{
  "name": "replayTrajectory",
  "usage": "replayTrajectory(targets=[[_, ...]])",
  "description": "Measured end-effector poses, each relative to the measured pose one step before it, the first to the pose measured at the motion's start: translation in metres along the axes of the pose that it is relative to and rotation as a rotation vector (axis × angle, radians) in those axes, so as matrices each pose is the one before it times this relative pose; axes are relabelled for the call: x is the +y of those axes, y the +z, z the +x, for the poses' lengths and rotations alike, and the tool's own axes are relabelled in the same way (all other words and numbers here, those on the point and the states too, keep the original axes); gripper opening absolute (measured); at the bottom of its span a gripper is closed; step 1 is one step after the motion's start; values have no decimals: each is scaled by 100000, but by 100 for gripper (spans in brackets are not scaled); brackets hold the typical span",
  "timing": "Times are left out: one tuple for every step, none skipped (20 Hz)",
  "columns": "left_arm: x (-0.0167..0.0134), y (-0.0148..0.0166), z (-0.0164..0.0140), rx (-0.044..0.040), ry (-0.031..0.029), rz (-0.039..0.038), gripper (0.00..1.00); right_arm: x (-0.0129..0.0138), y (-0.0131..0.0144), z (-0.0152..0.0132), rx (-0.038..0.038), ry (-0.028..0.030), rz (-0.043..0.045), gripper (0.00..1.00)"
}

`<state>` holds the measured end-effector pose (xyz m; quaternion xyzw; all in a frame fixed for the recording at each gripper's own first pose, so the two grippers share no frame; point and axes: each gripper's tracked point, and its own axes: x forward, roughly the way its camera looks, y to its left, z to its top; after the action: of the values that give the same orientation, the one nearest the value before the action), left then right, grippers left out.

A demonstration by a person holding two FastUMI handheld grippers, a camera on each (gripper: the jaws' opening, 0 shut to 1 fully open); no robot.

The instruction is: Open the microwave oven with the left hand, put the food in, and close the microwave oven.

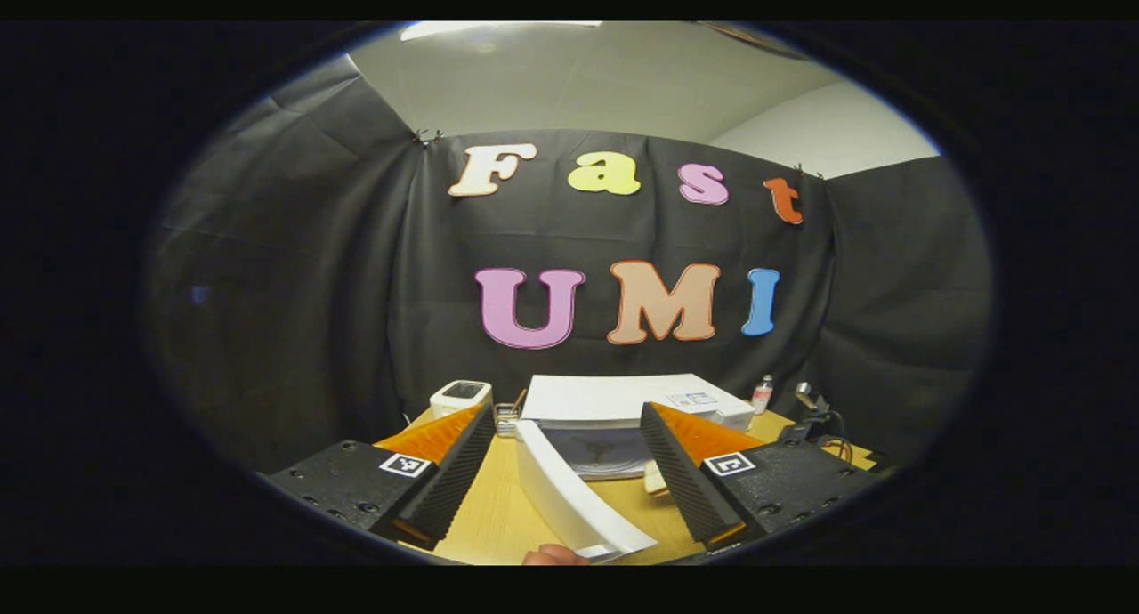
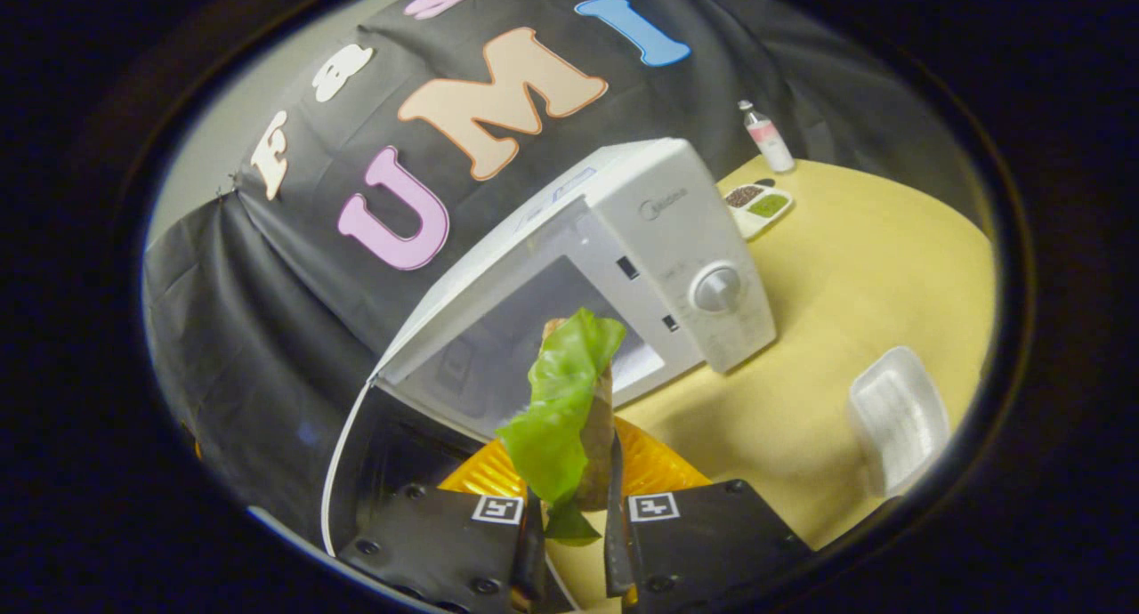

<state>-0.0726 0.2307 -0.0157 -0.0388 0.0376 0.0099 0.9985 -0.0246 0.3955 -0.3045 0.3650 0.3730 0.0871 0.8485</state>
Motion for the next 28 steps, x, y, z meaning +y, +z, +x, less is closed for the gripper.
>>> replayTrajectory(targets=[[198,-248,38,1367,274,524,96,625,-480,1196,-493,-851,2254,28],[211,-335,64,1165,273,143,96,402,-522,1116,268,-1871,1696,28],[61,-174,-136,929,190,42,96,465,-429,954,-207,-683,1316,28],[171,-161,-198,575,639,94,94,923,-248,906,-1158,399,1131,28],[295,-57,-167,459,1154,-21,96,865,230,472,-1675,422,595,28],[299,-245,-74,640,1188,-189,94,856,-354,1112,-1448,612,989,29],[233,-214,-125,690,890,-362,94,512,-161,1105,-1738,248,496,29],[122,-210,-138,619,566,-572,96,422,15,764,-1734,-451,135,29],[194,-323,67,1078,534,-334,94,404,-22,688,-2271,-469,248,29],[262,-434,-130,1231,563,-190,94,313,92,933,-2348,-187,59,29],[307,-205,-137,914,561,-111,96,204,62,744,-1557,-441,502,29],[293,-37,70,215,536,-67,95,206,24,929,-954,-224,762,29],[362,-35,57,-182,591,-59,94,159,-157,828,-688,-508,540,29],[282,-6,111,113,627,138,94,142,18,770,-507,-134,295,29],[328,-177,145,371,639,84,93,146,-79,676,-845,-496,41,29],[324,38,105,356,661,-94,94,-27,-108,749,-694,-830,273,29],[289,-207,149,215,464,-140,98,55,-196,739,-508,-525,365,30],[162,20,123,389,219,50,96,18,-253,708,294,-785,286,30],[180,-201,50,338,204,499,94,200,-149,750,-474,9,526,26],[292,8,8,-295,334,491,94,118,271,311,-1027,-17,-22,31],[434,51,40,-317,993,572,94,-102,112,297,-1449,-812,-679,31],[320,-127,106,-4,607,23,94,-240,168,560,-985,-1121,-1041,31],[218,-145,33,368,588,-334,94,-208,-50,486,-360,-618,-685,31],[243,-111,-83,442,615,-323,96,166,68,546,-337,496,186,31],[243,-99,-99,317,461,-144,96,111,88,297,-624,201,-613,23],[221,-229,-21,280,626,-1,94,279,-160,401,229,529,-1182,23],[273,-153,176,361,716,208,94,483,-236,169,644,1364,-1477,23],[315,-208,-77,64,684,32,94,113,-170,301,591,1100,-1814,23]])
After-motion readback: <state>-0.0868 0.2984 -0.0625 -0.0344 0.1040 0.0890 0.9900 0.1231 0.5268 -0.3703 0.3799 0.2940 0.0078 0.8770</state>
